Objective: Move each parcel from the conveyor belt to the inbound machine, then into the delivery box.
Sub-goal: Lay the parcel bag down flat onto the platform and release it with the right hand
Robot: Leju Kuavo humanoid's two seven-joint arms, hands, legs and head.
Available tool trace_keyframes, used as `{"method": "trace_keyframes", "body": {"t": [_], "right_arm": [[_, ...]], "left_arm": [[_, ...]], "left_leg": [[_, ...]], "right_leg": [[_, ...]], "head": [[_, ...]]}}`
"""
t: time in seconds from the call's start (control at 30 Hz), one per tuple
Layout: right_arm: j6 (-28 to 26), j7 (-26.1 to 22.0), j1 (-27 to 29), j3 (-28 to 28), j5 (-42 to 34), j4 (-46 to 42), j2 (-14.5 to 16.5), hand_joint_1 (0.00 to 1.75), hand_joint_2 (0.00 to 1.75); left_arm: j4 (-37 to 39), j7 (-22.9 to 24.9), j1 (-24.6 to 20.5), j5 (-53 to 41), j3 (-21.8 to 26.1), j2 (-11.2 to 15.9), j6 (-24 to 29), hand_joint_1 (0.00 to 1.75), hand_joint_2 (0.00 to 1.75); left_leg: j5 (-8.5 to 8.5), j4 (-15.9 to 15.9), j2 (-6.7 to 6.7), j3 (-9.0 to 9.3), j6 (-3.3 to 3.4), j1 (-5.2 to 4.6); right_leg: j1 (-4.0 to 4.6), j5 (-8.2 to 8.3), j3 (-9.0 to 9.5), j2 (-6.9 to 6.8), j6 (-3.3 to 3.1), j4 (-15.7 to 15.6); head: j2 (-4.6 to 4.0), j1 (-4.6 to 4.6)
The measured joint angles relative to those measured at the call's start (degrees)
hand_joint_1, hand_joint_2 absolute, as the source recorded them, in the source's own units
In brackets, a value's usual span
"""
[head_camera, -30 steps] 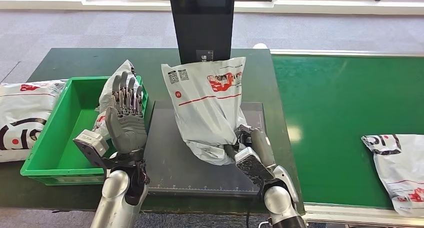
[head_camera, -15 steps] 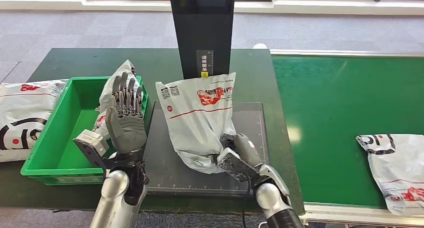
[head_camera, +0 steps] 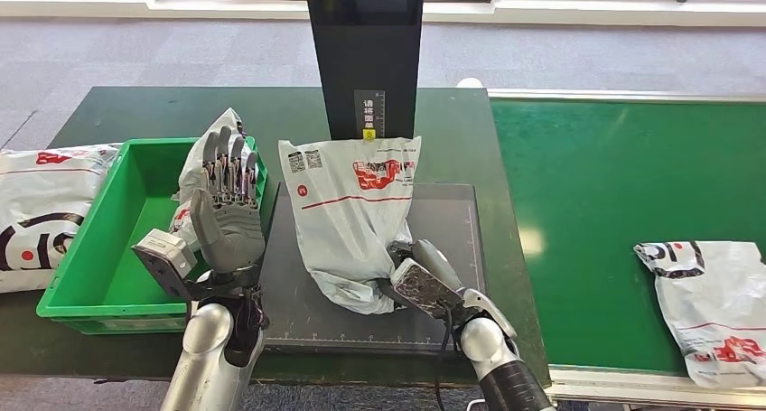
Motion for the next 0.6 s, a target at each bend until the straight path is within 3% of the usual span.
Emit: {"method": "trace_keyframes", "body": {"t": [0.6], "right_arm": [[-0.08,-0.08,-0.13,0.00,-1.21,0.30,-0.49,0.00,1.75]], "left_arm": [[0.32,0.05,-0.27,-0.65,0.00,0.00,0.00,0.00,0.00]], "left_leg": [[0.00,0.01,0.01,0.00,0.00,0.00]], "right_leg": [[0.00,0.00,-0.01,0.01,0.00,0.00]], "head": [[0.00,0.00]]}}
